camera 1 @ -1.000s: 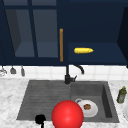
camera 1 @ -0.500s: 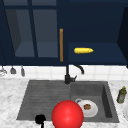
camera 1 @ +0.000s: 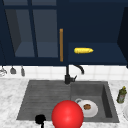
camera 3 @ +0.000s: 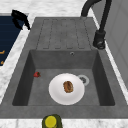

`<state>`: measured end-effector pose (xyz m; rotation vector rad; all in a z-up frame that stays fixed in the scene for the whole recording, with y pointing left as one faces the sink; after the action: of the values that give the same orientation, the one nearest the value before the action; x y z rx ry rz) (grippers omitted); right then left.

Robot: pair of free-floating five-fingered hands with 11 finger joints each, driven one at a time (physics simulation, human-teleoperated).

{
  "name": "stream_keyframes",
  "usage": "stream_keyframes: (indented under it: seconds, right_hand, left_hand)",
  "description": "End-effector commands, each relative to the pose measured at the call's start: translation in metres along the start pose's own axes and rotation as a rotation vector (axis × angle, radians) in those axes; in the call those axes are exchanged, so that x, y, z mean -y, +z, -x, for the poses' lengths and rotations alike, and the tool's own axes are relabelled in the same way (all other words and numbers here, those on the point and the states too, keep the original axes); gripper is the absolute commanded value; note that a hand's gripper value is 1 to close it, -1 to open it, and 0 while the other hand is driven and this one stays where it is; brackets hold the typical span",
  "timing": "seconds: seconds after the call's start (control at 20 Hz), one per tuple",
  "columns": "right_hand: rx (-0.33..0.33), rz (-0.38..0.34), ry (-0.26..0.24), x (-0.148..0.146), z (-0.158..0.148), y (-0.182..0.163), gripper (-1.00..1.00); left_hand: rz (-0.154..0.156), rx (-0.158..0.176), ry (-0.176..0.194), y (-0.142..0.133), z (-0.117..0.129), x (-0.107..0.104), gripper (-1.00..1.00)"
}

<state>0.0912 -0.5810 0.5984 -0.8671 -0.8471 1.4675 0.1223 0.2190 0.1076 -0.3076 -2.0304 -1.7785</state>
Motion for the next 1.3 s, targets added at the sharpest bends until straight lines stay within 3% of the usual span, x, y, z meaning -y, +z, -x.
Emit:
stream_keyframes:
  seconds: [0.0, 0.15, 0.4, 0.8, 1.05, 1.25]
  right_hand:
    - [-0.002, 0.0, 0.0, -0.008, -0.008, 0.009, -1.0]
    - [-0.005, 0.017, 0.013, -0.016, -0.016, 0.037, -1.0]
    - [-0.03, 0.024, 0.065, 0.0, -0.034, 0.077, -1.0]
    - [-0.059, 0.009, 0.083, 0.029, -0.061, 0.123, -1.0]
    - [-0.132, 0.086, 0.118, 0.035, -0.088, 0.132, -1.0]
    - [-0.177, 0.126, 0.146, 0.029, -0.114, 0.12, -1.0]
  left_hand:
    - [0.0, 0.0, 0.0, 0.0, 0.0, 0.0, 0.0]
    - [0.0, 0.0, 0.0, 0.0, 0.0, 0.0, 0.0]
    - [0.0, 0.0, 0.0, 0.0, 0.0, 0.0, 0.0]
    - [0.0, 0.0, 0.0, 0.0, 0.0, 0.0, 0.0]
    - [0.0, 0.0, 0.0, 0.0, 0.0, 0.0, 0.0]
    - [0.0, 0.0, 0.0, 0.0, 0.0, 0.0, 0.0]
